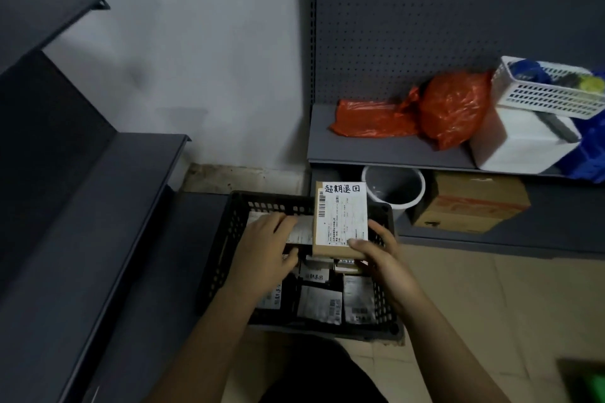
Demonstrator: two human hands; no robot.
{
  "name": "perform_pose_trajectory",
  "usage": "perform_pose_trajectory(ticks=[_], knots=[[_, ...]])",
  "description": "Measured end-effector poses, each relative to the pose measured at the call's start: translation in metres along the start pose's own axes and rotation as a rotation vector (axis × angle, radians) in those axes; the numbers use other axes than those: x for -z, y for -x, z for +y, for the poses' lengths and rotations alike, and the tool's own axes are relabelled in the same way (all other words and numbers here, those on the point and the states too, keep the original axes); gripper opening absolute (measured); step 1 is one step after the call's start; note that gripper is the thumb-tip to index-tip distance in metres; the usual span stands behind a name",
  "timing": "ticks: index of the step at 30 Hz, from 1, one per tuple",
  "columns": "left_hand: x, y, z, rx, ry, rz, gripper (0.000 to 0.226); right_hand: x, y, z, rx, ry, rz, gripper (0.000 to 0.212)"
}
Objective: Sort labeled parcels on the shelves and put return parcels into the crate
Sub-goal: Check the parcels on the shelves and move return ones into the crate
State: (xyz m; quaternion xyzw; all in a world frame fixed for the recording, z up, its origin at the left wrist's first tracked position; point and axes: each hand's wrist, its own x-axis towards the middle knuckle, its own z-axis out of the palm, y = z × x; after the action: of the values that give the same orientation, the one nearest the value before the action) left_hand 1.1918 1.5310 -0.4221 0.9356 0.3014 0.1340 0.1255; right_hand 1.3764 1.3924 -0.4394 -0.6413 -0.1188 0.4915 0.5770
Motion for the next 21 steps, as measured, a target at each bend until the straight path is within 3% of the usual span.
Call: perform_pose_trajectory(ticks=[12,15,18,21], knots=[[-0.13,0.01,-0.06,0.169,0.163,-0.249,0.043,0.0,-0.076,0.09,-0.341,0.019,0.013,0.051],[-0.157,0.014,-0.068,0.314,0.312,-0.288,0.036,0.001,-0.086,0.116,-0.399,0.034,0.018,0.048],[-0.19,0.018,-0.072,0.491,0.521,-0.41,0.049,0.005,-0.095,0.146,-0.428,0.068,0.036,0.046],[-0.219,0.025,-0.065,0.547,0.727,-0.477,0.051,0.008,-0.099,0.17,-0.432,0.083,0.055,0.045]])
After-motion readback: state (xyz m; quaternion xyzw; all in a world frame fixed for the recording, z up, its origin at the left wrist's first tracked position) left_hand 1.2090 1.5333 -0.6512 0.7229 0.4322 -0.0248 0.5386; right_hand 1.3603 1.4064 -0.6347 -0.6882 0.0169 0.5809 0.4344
